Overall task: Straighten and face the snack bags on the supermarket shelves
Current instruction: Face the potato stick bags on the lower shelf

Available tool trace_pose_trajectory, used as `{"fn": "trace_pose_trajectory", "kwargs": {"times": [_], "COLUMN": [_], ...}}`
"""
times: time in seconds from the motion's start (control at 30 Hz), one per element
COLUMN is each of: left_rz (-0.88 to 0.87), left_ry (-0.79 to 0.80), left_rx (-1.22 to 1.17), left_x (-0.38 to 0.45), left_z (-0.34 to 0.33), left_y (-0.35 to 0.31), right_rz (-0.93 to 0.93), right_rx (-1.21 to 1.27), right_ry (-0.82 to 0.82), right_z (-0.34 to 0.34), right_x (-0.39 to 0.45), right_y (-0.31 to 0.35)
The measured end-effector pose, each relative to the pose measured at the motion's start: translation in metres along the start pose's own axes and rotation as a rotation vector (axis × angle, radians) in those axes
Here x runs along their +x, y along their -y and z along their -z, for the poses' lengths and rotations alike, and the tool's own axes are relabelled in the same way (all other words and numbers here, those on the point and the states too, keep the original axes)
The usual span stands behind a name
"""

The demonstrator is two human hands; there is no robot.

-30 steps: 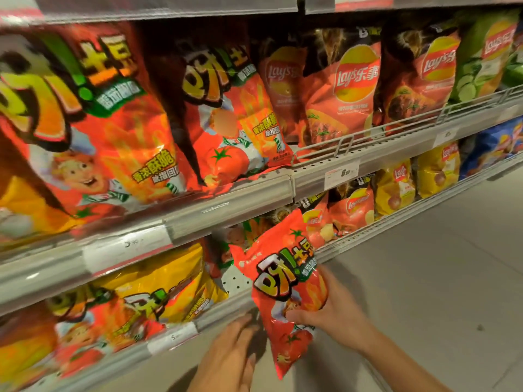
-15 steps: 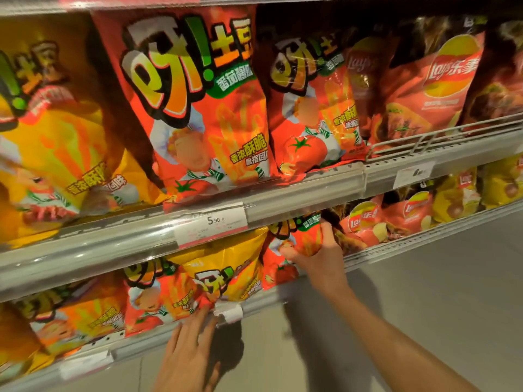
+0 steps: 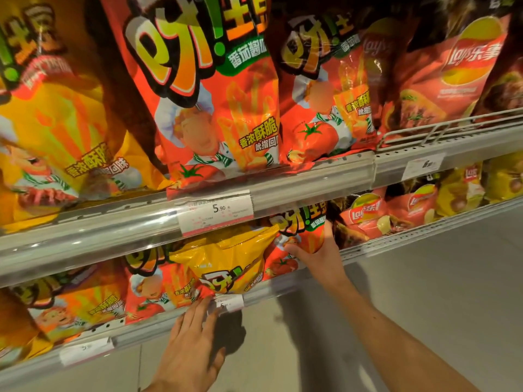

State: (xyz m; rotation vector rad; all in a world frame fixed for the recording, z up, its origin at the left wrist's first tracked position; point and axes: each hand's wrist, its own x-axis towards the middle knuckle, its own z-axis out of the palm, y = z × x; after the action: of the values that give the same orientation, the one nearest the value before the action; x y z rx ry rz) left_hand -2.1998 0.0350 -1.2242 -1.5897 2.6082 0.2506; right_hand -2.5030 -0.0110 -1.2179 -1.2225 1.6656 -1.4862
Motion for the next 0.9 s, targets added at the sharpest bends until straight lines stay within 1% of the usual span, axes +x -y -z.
{"fn": "trace_pose_trajectory", "kwargs": {"times": [0.13,0.27,0.4,0.57,0.67,0.73,0.8,0.87,0.9], "left_rz": [0.009,-0.037,-0.067,-0.095,-0.087,-0.077,-0.054,-0.001,0.037], "left_ry": [0.018,0.007,0.017,-0.038,-0.038,-0.093,-0.193,-0.331,-0.422], "left_rx": [-0.061,-0.139,-0.149,-0.159,-0.214,-0.320,-0.431,-0.519,-0.560], "left_x": [-0.002,-0.007,-0.011,-0.005,-0.003,-0.006,-0.012,-0.021,-0.026], "left_z": [0.004,0.006,0.010,0.015,0.018,0.021,0.025,0.029,0.031], "left_y": [0.001,0.003,0.009,0.015,0.019,0.020,0.022,0.025,0.028], "right_rz": [-0.030,-0.077,-0.100,-0.121,-0.068,-0.012,0.043,0.139,0.188], "right_rx": [0.003,-0.011,-0.051,-0.119,-0.183,-0.273,-0.409,-0.454,-0.442], "right_ry": [0.005,0.027,0.042,-0.007,-0.071,-0.132,-0.290,-0.425,-0.434], "right_z": [0.002,0.001,0.001,0.001,0.006,0.011,0.014,0.014,0.012], "right_x": [-0.003,-0.004,-0.008,-0.018,-0.027,-0.038,-0.056,-0.079,-0.089], "right_y": [-0.007,-0.004,-0.004,0.002,0.012,0.015,0.014,0.013,0.015]}}
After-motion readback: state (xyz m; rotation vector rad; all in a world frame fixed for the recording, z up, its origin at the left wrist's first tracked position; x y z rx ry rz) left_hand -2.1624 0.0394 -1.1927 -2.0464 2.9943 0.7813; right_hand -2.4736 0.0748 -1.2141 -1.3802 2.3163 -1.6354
